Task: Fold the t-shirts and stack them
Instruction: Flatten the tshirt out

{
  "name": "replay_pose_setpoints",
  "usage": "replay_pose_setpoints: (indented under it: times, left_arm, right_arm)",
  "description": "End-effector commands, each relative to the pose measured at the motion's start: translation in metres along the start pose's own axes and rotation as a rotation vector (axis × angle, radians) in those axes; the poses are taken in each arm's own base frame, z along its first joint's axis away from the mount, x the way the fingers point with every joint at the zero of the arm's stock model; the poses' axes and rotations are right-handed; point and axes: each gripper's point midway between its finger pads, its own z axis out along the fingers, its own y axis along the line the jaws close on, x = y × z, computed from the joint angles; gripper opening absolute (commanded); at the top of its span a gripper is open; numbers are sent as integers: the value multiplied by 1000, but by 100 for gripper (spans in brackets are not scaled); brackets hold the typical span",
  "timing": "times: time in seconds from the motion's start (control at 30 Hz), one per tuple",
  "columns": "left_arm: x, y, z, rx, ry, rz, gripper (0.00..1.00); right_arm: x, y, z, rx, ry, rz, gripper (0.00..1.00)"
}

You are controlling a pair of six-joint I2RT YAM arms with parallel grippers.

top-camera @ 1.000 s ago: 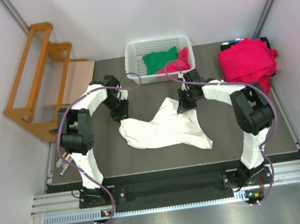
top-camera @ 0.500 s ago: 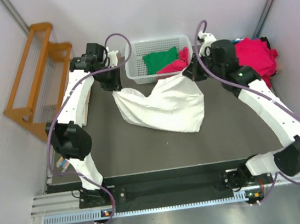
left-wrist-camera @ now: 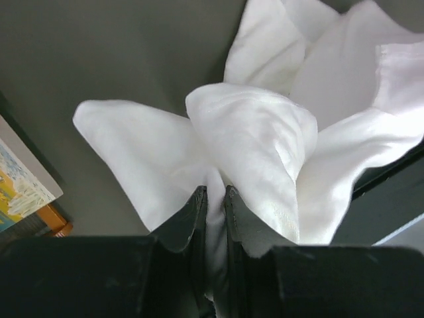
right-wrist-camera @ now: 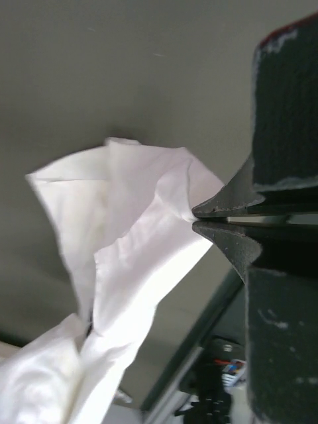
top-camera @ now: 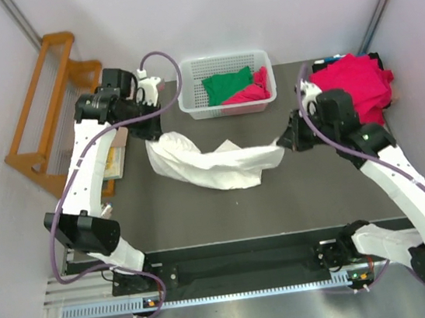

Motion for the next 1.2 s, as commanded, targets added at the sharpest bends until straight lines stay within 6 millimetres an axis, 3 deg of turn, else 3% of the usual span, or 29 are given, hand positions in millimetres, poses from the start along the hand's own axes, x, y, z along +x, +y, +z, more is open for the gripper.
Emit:
replay_pose_setpoints:
  times: [0.0,0.03,0.07,0.23,0.37,0.47,0.53,0.6,0.63,0.7,0.8,0.87,1.03,1.17]
  left_arm:
    - [55,-11,-5,87,154,112,14]
    - [63,-10,-3,92,177,122,18]
    - [78,-9,0,108,227,147,22]
    - [114,-1,11,130,396,171,42]
    - [132,-1,12,162,456,190,54]
    - [133,1,11,147,458,200,63]
    - [128,8,18,108,436,189,67]
    - [122,19,28,52,421,179,67]
    - [122,22,32,34,429,147,67]
    - [122,31,42,-4,453,115,67]
    - [119,39,56,-48,454,64,67]
    - [113,41,61,-56,438,49,67]
    - [105,39,66,-50,410,21,66]
    - [103,36,75,-31,401,-9,64]
  right_arm:
    - [80,12,-34,-83,195,102,0]
    - [95,15,-38,-100,232,123,0]
    - [123,18,-47,-110,303,162,0]
    - [207,36,-82,-189,543,316,0]
    - [249,28,-107,-179,657,338,0]
    - [268,22,-106,-177,736,331,4]
    - [263,22,-92,-183,744,286,25]
    - [252,18,-77,-155,723,239,34]
    - [236,21,-61,-158,703,204,65]
    - [212,20,-40,-118,648,151,95]
    - [148,29,2,-104,502,40,100]
    - [136,19,36,-51,485,13,100]
    - [135,5,106,-32,483,5,100]
    - [129,-18,143,24,458,17,100]
